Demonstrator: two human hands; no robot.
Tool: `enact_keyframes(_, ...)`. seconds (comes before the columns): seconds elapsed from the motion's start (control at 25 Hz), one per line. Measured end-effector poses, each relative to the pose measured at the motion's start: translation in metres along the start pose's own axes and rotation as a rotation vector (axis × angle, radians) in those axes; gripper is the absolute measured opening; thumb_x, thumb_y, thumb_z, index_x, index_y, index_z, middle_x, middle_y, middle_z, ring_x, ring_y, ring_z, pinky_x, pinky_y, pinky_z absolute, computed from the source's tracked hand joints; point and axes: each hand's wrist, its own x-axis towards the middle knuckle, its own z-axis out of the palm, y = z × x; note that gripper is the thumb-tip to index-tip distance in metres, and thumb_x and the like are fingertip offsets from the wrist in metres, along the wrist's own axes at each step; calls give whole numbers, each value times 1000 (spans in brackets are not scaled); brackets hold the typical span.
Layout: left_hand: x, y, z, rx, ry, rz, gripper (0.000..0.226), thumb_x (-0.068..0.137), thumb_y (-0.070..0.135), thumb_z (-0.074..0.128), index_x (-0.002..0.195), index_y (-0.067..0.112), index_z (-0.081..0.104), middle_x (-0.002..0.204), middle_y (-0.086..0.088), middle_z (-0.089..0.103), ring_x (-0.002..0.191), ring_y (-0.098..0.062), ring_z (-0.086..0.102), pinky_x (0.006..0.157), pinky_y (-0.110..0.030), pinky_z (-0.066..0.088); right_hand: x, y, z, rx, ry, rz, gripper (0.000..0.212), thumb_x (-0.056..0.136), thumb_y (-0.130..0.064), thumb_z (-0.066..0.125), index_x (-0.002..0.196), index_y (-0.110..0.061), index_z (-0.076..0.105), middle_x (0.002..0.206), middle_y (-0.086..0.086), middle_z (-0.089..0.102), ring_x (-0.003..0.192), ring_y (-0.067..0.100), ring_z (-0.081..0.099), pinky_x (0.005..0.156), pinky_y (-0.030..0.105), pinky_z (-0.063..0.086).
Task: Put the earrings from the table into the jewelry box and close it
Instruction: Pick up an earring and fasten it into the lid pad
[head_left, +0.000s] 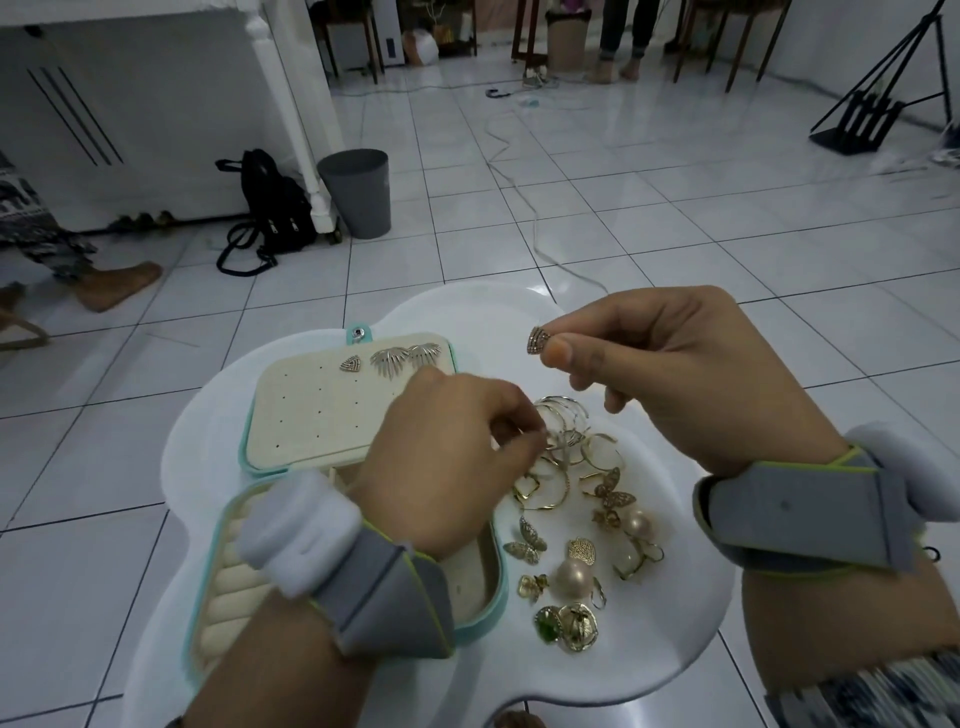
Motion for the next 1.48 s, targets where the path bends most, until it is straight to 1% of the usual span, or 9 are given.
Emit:
enact_keyframes(0.24, -8, 20, 12, 397, -35, 72, 24, 91, 36, 50, 104, 31, 69, 98, 6, 66, 104, -21, 37, 84, -30, 32, 1, -6, 8, 38, 17, 15, 4, 70, -15, 75, 74, -13, 75, 64, -1, 72, 53, -2, 58, 48, 8, 42)
enact_keyframes(0.4, -8, 4, -16, 192, 25, 78, 21, 86, 35, 56, 102, 31, 70, 95, 8, 71, 98, -15, 52, 90, -32, 41, 3, -10, 20, 46, 6, 8, 5, 69, -15, 76, 73, -13, 75, 57, -9, 69, 51, -3, 58, 47, 6, 41)
enact_keyframes(0.52, -10, -23, -52, 92, 77, -9, 8, 77, 24, 69, 81, 28, 74, 76, 13, 69, 81, 6, 54, 73, -6, 39, 4, -12, 28, 39, 7, 10, 6, 70, -14, 77, 73, -11, 74, 56, -8, 69, 50, -4, 58, 46, 6, 41)
enact_keyframes(0.56, -13, -31, -63, 100, 68, -64, 7, 75, 25, 71, 76, 32, 73, 78, 15, 66, 84, 6, 52, 72, -6, 38, 5, -12, 31, 44, 11, 16, 5, 70, -14, 77, 73, -11, 74, 55, -9, 68, 50, -4, 58, 46, 6, 41)
enact_keyframes(0.72, -25, -46, -75, 309, -67, -163, 7, 72, 35, 74, 73, 42, 71, 100, 8, 54, 107, -18, 36, 89, -32, 38, 8, -14, 44, 31, 13, 23, 5, 71, -17, 77, 72, -14, 74, 54, -11, 67, 50, -4, 57, 47, 6, 41)
enact_keyframes(0.92, -29, -42, -57, 581, -70, -36, 18, 82, 37, 62, 97, 36, 71, 111, 9, 46, 111, -23, 30, 87, -32, 27, 12, -16, 58, 9, -4, 11, 4, 72, -17, 77, 72, -15, 74, 53, -12, 66, 50, -3, 56, 47, 6, 40)
enact_keyframes(1.08, -29, -41, -46, 701, -19, -57, 26, 84, 37, 55, 103, 25, 68, 116, 4, 45, 112, -27, 31, 83, -35, 26, 13, -15, 64, -7, -37, 6, 4, 71, -18, 77, 71, -16, 74, 53, -9, 65, 51, 1, 54, 46, 9, 41)
enact_keyframes(1.32, -30, -45, -54, 531, -34, -49, 14, 78, 39, 63, 87, 30, 68, 108, 11, 43, 109, -21, 28, 79, -30, 22, 15, -14, 64, -39, -59, 16, 6, 71, -21, 77, 70, -17, 74, 56, -5, 65, 55, 9, 53, 44, 16, 42)
enact_keyframes(1.48, -28, -46, -55, 619, -66, -63, 21, 83, 43, 59, 96, 31, 71, 114, 12, 43, 113, -23, 26, 82, -32, 20, 15, -12, 64, -42, -80, 23, 6, 71, -23, 77, 71, -18, 73, 57, -6, 64, 59, 13, 52, 47, 16, 43)
